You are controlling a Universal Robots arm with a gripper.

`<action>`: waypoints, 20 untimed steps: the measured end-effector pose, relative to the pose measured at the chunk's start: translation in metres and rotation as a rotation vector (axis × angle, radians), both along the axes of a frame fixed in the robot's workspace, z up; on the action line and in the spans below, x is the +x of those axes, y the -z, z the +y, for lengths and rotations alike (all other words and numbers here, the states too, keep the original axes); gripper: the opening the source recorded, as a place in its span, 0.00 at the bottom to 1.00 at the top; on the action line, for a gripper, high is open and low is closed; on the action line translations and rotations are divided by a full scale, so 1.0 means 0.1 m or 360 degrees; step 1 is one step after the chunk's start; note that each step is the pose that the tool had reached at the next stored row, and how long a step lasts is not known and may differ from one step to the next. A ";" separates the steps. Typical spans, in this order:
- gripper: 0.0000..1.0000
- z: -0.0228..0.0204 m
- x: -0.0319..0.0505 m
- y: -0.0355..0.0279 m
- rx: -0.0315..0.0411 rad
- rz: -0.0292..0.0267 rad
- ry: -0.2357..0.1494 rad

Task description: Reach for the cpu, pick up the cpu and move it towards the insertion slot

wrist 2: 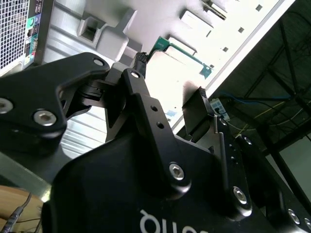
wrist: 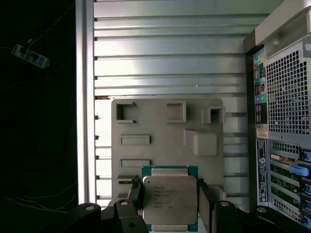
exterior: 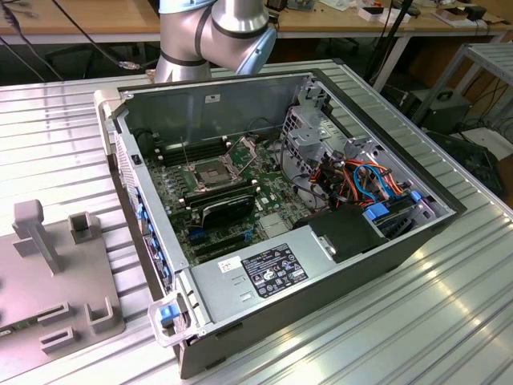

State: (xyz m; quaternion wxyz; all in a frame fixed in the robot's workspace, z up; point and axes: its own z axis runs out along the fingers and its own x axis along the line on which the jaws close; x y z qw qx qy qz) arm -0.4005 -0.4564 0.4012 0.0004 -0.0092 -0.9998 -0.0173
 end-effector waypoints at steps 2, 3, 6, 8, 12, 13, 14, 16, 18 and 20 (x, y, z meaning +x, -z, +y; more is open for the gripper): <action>0.55 0.000 0.023 0.000 0.0000 0.00000 0.0000; 0.55 0.000 0.044 0.000 0.0000 -0.00001 0.0000; 0.55 0.000 0.091 0.000 0.0000 -0.00001 0.0000; 0.55 0.000 0.117 0.000 0.0000 0.00000 0.0000; 0.55 0.000 0.150 0.000 0.0000 -0.00001 0.0000; 0.55 0.000 0.160 0.000 0.0000 0.00000 0.0000; 0.55 0.000 0.168 0.000 0.0000 -0.00001 0.0000; 0.55 0.000 0.189 0.000 0.0000 0.00000 0.0000; 0.55 0.000 0.206 0.000 0.0000 -0.00002 0.0000; 0.55 0.000 0.227 0.000 0.0000 0.00000 0.0000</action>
